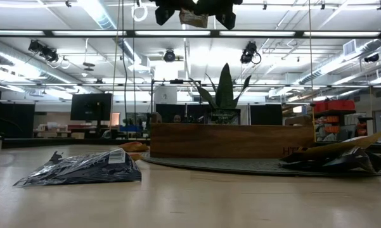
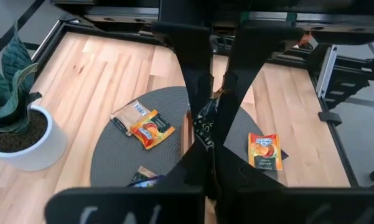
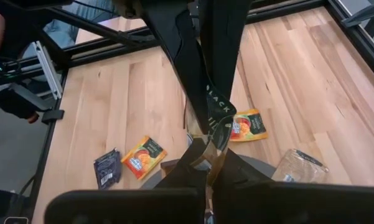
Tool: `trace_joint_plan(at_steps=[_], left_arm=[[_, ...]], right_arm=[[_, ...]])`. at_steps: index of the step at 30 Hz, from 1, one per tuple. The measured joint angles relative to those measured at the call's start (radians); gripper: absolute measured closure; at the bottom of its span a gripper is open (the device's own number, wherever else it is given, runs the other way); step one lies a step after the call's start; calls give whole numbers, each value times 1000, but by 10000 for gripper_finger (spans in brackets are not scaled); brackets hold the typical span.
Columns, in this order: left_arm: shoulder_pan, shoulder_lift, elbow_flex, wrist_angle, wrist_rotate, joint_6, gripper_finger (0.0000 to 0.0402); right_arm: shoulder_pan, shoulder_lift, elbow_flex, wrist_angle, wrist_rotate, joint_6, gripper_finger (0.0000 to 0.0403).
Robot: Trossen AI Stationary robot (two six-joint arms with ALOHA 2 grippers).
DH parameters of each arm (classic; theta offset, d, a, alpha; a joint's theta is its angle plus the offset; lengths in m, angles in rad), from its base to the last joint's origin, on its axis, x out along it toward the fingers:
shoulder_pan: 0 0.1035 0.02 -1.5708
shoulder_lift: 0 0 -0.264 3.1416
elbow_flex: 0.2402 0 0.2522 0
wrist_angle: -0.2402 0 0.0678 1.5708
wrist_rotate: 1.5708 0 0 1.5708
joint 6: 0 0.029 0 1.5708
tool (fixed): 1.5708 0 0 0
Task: Pick & Place Tea
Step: Put the brown tea bag into the left section of the wooden organizer
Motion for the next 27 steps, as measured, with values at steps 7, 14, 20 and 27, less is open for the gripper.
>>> trace_joint_plan(at_steps=[7,14,20,27], left_arm=[[-7,-9,0,-18,-55,2,398],[-40,-22,0,-43,-163,27,398],[-72,-37,-118,62,-208,5,399],[-125,-61,-418,458,-219,-56,399]], right_arm=[[0,-39,0,-64,-11,-16,310],[-4,-134,0,-209,16,24,187],[-5,-219,0,-321,185,61,142],[-5,-316,-123,-254,236,144,157]])
